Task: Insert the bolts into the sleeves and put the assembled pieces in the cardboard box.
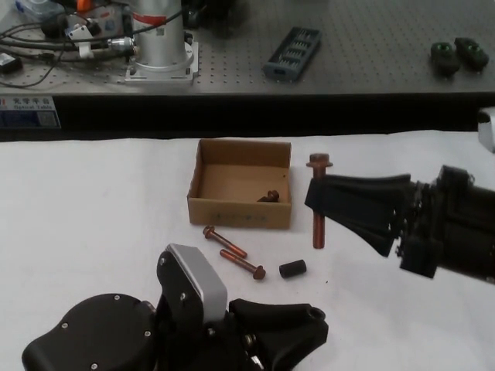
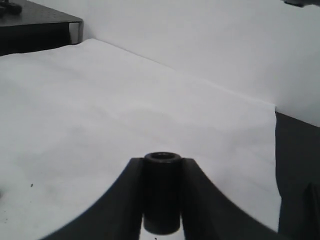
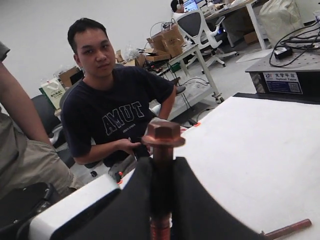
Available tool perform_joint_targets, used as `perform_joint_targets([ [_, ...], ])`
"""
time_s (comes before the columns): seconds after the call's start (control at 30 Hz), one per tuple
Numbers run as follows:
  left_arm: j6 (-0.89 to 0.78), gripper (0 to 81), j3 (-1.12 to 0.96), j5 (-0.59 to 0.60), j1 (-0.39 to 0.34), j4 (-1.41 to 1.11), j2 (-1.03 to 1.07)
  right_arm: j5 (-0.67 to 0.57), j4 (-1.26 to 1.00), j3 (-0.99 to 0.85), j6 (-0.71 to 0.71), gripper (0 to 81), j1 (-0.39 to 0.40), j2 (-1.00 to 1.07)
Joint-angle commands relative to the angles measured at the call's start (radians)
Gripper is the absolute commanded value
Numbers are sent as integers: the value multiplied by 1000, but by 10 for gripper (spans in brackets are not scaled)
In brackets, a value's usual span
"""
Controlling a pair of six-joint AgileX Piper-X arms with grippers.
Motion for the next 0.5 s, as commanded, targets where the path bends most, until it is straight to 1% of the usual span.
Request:
perform_joint_targets([
  [0.0,-78,138,-8,-46,-4,-23,-1,-13,-93,40,40,7,-4,-10],
  [0.2,-146,138,-8,-97,-4,-93,-1,-15,-141,81,61,7,-4,-12],
  [0.37,-205,138,-8,-94,-4,-119,-1,-31,-151,82,68,7,-7,-12],
  [0.47,-216,138,-8,-51,-4,-119,-1,-60,-150,85,76,7,-17,-12],
])
